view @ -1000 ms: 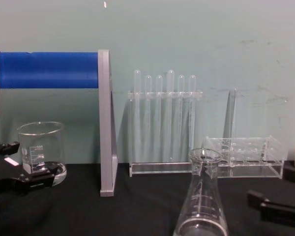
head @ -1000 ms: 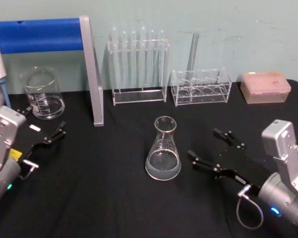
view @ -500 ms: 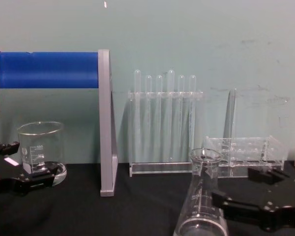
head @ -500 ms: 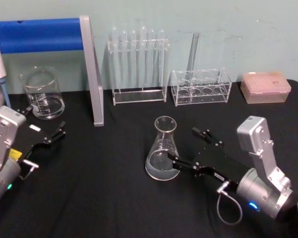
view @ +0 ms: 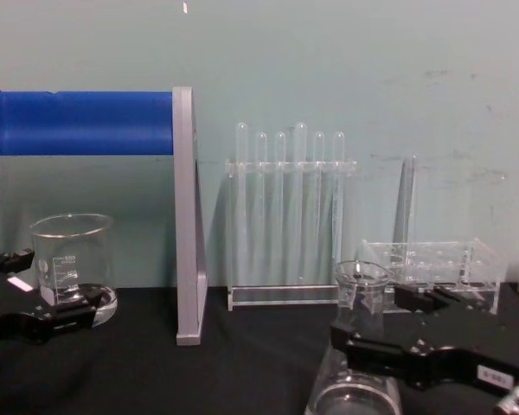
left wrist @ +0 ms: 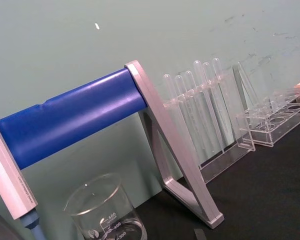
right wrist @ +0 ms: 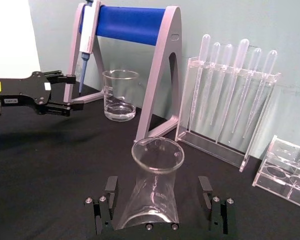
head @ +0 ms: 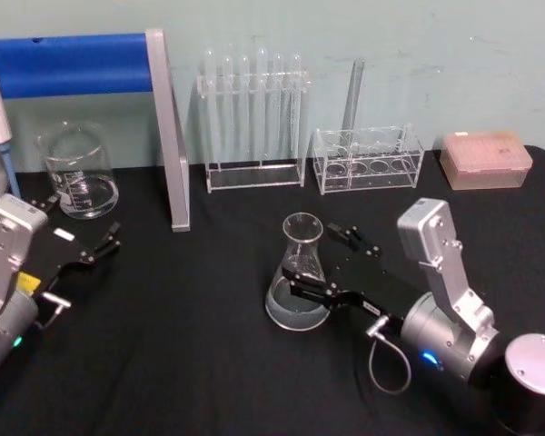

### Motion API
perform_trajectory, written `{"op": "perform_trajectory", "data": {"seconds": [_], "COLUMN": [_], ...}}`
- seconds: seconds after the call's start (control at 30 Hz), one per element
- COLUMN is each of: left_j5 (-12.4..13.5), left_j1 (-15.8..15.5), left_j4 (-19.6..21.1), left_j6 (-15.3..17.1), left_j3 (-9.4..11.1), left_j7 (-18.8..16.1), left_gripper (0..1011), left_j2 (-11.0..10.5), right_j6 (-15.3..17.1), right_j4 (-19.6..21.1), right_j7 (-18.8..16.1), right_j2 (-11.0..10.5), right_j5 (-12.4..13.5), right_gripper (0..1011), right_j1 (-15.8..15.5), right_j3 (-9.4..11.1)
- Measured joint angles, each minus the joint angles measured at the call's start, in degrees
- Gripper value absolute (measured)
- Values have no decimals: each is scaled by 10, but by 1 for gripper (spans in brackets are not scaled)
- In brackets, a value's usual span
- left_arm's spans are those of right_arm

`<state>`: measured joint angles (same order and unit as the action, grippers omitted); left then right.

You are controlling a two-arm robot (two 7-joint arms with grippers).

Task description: Grasp the erlenmeyer flask with one hand, shake it three times, then place it back.

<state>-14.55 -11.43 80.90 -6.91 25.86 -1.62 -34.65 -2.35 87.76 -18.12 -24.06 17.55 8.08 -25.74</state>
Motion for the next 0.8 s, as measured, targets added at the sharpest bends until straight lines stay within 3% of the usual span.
{"op": "perform_trajectory", "data": {"seconds": [0.37, 0.8], "left_j5": [0, 0], "left_j1": [0, 0], "left_j4": [0, 0], "left_j6": [0, 0], "left_j3": [0, 0], "left_j7": [0, 0], "left_gripper": [1001, 1001], "left_j2": [0, 0], "right_j6": [7, 13], "right_j4": [-34, -35], "right_j7": [-6, -24], "right_j2": [32, 49], "right_j5": [-9, -14], "right_gripper": [1003, 1003], "right_j1": [24, 25], "right_j3": [8, 19]}}
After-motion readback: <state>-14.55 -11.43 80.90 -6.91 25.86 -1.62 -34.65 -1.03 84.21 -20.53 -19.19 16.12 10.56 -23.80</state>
